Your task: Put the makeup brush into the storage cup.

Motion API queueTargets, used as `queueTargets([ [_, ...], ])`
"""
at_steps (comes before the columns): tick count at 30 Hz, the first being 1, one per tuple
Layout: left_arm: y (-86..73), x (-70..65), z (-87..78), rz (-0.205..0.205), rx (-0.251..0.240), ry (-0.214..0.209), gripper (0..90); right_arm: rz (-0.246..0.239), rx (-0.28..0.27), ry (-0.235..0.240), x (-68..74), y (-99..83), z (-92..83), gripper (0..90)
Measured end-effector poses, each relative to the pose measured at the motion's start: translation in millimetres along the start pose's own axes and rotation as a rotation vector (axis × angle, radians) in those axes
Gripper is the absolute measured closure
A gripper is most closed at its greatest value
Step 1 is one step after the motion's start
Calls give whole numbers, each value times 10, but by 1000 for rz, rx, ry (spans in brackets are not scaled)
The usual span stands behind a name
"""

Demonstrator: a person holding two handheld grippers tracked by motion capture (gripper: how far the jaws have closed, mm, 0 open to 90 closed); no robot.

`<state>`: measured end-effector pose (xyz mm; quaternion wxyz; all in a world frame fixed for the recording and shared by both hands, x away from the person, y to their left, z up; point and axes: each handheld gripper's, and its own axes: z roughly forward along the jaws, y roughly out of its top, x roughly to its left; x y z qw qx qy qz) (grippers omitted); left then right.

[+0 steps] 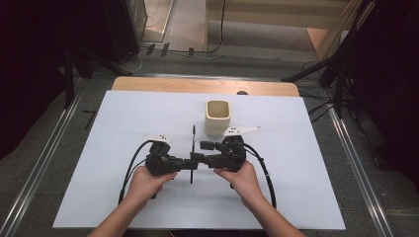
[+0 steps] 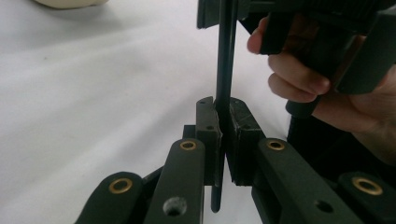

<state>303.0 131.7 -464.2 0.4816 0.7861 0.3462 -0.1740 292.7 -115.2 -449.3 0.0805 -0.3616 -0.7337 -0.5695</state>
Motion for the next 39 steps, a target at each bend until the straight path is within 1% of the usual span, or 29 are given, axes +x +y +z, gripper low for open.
queueTargets([
  [2,-1,-3,8,10,-4,-18,852,-4,1,3,-3,-3,9,305],
  [3,-1,-3,8,10,-4,-18,852,-4,1,3,-3,-3,9,305],
  [6,-17,-12,47,18,-8,-43,852,7,-11,12,-18,-4,28,333],
  [7,-21,-13,53,18,-10,-46,852,19,-14,17,-25,-3,32,340],
  [10,-29,-23,72,29,-7,-46,852,27,-21,24,-42,-2,32,369],
  [13,-34,-30,84,36,-15,-47,852,40,-25,23,-54,-7,44,411],
  [15,-39,-30,91,35,-20,-48,851,56,-27,32,-63,-17,57,446],
  [16,-39,-30,91,35,-20,-48,851,56,-27,32,-63,-17,57,446],
  [18,-43,-27,96,30,-21,-51,851,77,-28,38,-75,-38,85,495],
  [19,-49,-31,101,26,-21,-52,851,96,-17,50,-88,-64,111,533],
  [21,-51,-32,102,23,-23,-52,851,96,-18,50,-93,-69,119,551],
  [22,-52,-31,100,20,-26,-56,851,100,-5,51,-88,-81,131,608],
  [23,-52,-29,99,20,-28,-54,851,91,-8,45,-83,-82,135,639],
  [24,-51,-27,98,18,-29,-54,851,81,-9,45,-78,-83,136,664],
  [25,-52,-21,96,19,-31,-55,851,82,-13,43,-67,-83,137,689],
  [26,-52,-21,96,19,-31,-55,851,82,-13,43,-67,-83,137,689],
  [28,-52,-18,91,9,-35,-53,851,75,-18,42,-46,-82,135,760],
  [31,-53,-18,90,13,-35,-55,850,81,-16,43,-46,-82,136,799],
  [34,-55,-19,93,13,-35,-56,850,86,-13,50,-55,-81,136,814],
  [35,-55,-20,95,20,-33,-58,850,89,-8,49,-60,-80,134,842],
  [36,-55,-20,95,20,-33,-58,850,91,-6,50,-62,-79,135,851],
  [39,-56,-22,94,21,-34,-57,850,100,-1,54,-67,-76,133,856],
])
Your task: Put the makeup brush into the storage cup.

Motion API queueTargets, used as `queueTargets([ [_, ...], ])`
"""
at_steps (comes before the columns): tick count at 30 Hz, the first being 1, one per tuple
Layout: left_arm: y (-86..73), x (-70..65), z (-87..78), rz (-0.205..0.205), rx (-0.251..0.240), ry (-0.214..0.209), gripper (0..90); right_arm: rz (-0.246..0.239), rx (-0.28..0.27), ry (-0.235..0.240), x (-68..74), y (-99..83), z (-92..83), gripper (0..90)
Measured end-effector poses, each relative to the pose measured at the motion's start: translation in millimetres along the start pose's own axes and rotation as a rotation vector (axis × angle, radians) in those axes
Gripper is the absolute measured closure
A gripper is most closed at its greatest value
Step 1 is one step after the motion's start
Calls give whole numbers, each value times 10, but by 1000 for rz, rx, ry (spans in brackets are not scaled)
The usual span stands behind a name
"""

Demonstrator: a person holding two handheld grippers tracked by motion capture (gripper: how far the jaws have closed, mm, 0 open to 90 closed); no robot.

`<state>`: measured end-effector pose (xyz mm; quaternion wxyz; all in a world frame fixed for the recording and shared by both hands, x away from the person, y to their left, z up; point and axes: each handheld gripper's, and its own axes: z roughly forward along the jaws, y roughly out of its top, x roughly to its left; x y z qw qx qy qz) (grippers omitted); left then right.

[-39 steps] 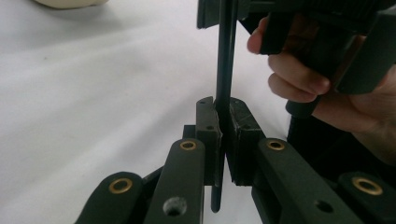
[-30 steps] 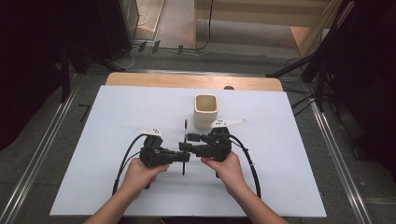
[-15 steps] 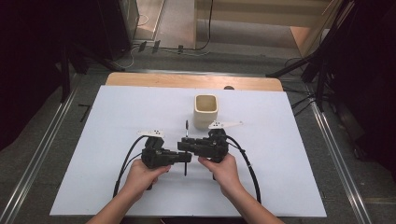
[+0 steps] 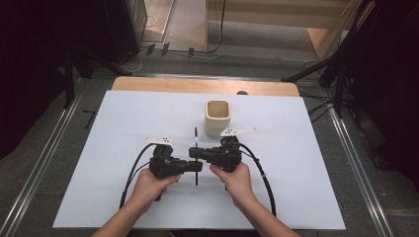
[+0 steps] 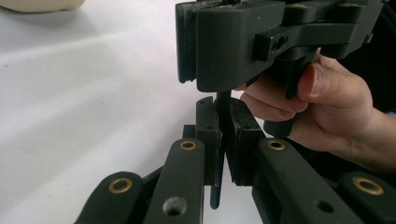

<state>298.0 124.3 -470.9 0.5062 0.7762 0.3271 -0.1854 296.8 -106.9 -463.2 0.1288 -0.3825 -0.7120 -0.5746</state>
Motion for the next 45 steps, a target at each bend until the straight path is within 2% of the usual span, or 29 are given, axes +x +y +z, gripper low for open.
queueTargets([
  [4,1,-1,-10,10,1,5,845,2,0,4,-4,4,2,858],
  [6,3,10,-15,-1,8,-4,826,2,1,4,0,7,-1,858],
  [7,4,14,-17,4,12,2,764,1,2,6,2,10,-1,858],
  [8,1,7,-19,14,10,8,761,-4,1,7,-2,13,-4,858],
  [10,-3,5,-22,57,-7,12,603,-2,3,6,-5,20,-14,858],
  [13,-5,-3,-30,73,-15,29,490,-1,0,2,-11,27,-28,858],
  [14,8,4,-41,71,16,43,457,3,1,1,-13,29,-31,859],
  [19,16,-5,-77,82,19,52,448,-4,1,-10,-21,34,-42,858],
  [21,22,-23,-91,96,32,63,447,-7,1,-15,-19,36,-45,858],
  [22,26,-38,-108,117,44,71,447,-6,2,-14,-20,38,-49,858],
  [27,16,-57,-142,150,77,89,446,-9,4,-22,-25,44,-61,858],
  [29,14,-57,-142,155,84,82,307,-5,4,-23,-23,45,-62,858],
  [30,14,-66,-144,166,106,100,307,-7,5,-28,-26,47,-65,858],
  [31,5,-77,-148,200,111,121,306,-9,4,-30,-28,48,-66,858],
  [32,5,-77,-148,200,111,121,278,-8,6,-32,-29,49,-68,858],
  [33,-2,-90,-150,227,115,138,278,-8,6,-32,-29,49,-68,858],
  [34,-11,-102,-148,256,125,158,174,-9,6,-36,-33,50,-71,858],
  [35,-11,-102,-148,256,125,158,173,-10,7,-38,-34,50,-73,858],
  [36,-30,-120,-153,285,137,178,173,-12,8,-43,-35,51,-75,858],
  [40,-46,-162,-151,298,137,223,174,-10,14,-51,-41,52,-76,858],
  [43,-41,-165,-158,284,142,223,175,-8,14,-52,-43,54,-79,858],
  [45,-45,-161,-173,285,159,206,175,-12,13,-55,-49,55,-82,858],
])
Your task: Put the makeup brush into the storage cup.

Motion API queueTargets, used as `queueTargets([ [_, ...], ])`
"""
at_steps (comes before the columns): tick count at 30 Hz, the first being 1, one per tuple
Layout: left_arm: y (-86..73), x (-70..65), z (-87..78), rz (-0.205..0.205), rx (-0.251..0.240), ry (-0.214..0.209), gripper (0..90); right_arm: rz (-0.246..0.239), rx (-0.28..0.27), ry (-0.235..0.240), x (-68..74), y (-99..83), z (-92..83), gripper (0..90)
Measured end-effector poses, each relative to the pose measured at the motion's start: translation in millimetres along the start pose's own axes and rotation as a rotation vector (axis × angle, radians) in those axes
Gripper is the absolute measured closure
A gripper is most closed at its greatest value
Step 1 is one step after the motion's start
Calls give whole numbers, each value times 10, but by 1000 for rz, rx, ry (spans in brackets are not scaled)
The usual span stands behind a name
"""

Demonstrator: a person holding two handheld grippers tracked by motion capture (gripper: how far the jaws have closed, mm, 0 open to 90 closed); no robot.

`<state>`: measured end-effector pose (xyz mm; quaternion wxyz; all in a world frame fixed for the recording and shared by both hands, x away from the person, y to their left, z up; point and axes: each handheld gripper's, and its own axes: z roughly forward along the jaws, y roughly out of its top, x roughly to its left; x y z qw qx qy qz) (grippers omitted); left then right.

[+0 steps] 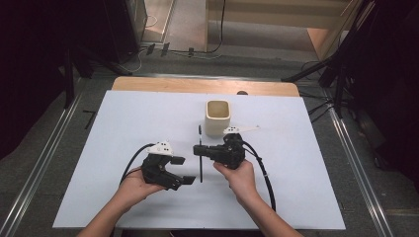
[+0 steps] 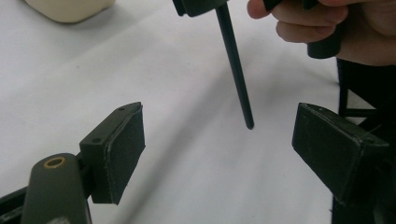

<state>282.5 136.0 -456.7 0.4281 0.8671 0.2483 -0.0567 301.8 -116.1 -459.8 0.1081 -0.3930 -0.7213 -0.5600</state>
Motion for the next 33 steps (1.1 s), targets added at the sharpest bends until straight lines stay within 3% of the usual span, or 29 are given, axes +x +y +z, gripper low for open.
queueTargets([
  [3,-30,-13,-22,53,17,19,175,4,3,-7,-5,2,-8,858],
  [13,-85,-8,-84,88,10,55,175,0,7,-23,-19,7,-24,858],
  [23,-144,8,-147,92,41,75,175,5,0,-37,-46,14,-51,858],
  [33,-260,61,-235,67,18,88,175,10,-4,-51,-74,25,-85,858],
])
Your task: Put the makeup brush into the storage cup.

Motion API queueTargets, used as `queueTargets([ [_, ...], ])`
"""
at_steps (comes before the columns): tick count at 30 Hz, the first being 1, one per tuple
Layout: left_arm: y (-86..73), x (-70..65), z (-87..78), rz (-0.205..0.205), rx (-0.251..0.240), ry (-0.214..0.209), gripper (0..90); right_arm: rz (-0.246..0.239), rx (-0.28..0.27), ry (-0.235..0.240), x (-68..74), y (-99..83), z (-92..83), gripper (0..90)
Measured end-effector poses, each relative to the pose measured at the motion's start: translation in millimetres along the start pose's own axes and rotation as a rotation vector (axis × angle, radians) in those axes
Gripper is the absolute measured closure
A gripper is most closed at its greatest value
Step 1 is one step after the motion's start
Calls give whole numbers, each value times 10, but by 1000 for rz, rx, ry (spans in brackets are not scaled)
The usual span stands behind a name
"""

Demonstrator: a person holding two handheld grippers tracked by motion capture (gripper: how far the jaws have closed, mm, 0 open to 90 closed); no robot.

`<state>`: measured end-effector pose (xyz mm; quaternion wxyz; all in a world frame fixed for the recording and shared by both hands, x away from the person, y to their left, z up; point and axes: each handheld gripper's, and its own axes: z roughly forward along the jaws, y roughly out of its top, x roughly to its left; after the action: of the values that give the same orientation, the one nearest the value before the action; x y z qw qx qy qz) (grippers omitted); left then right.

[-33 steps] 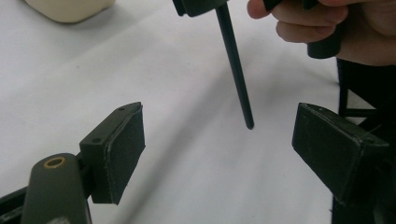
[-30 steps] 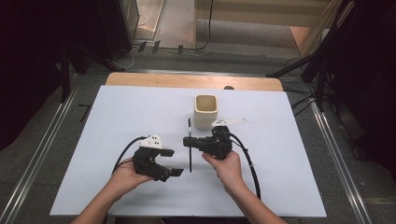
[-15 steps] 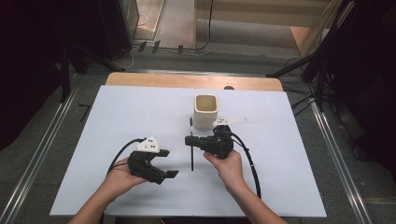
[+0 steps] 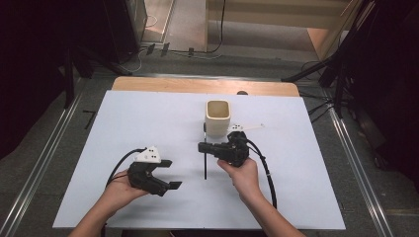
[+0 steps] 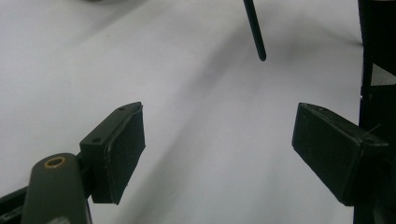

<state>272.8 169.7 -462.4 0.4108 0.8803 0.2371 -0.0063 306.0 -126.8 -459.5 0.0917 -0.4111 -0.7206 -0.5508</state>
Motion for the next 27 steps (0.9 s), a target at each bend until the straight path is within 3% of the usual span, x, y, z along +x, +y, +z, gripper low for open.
queueTargets([
  [27,-290,71,-329,-35,-8,80,175,9,-18,-21,-60,23,-75,858],
])
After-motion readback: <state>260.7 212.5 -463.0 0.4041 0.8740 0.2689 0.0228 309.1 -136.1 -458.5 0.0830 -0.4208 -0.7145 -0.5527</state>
